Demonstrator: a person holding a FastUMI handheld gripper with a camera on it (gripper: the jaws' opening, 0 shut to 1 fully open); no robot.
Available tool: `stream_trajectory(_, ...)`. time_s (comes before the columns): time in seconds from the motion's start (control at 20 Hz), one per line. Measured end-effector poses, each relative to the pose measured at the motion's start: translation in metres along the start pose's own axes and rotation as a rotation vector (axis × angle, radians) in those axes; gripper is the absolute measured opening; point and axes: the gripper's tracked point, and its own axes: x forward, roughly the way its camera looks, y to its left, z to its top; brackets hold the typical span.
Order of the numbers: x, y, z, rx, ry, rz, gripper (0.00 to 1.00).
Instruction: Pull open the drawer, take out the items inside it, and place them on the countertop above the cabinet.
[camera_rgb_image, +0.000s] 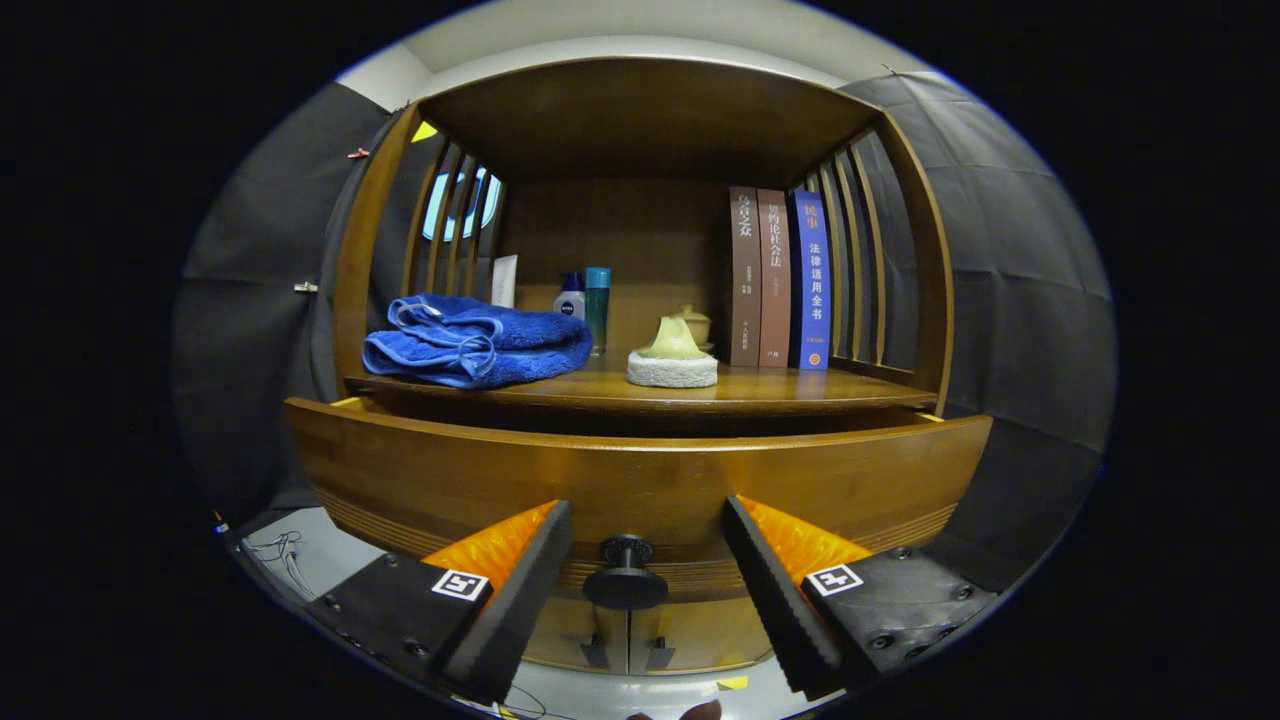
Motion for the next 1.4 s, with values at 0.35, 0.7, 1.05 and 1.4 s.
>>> stream_trajectory(0.35, 0.033, 0.002, -0.001, -0.018, 0.019, -0.006, 0.99)
stream_trajectory(0.7, 0.047, 0.005, -0.002, -0.014, 0.031, -0.025, 1.0)
stream_trajectory(1.05, 0.047, 0.007, -0.004, -0.046, 0.04, -0.017, 1.0)
stream_trajectory(1.4, 0.002, 0.007, 0.032, -0.005, 0.017, 0.013, 1.0)
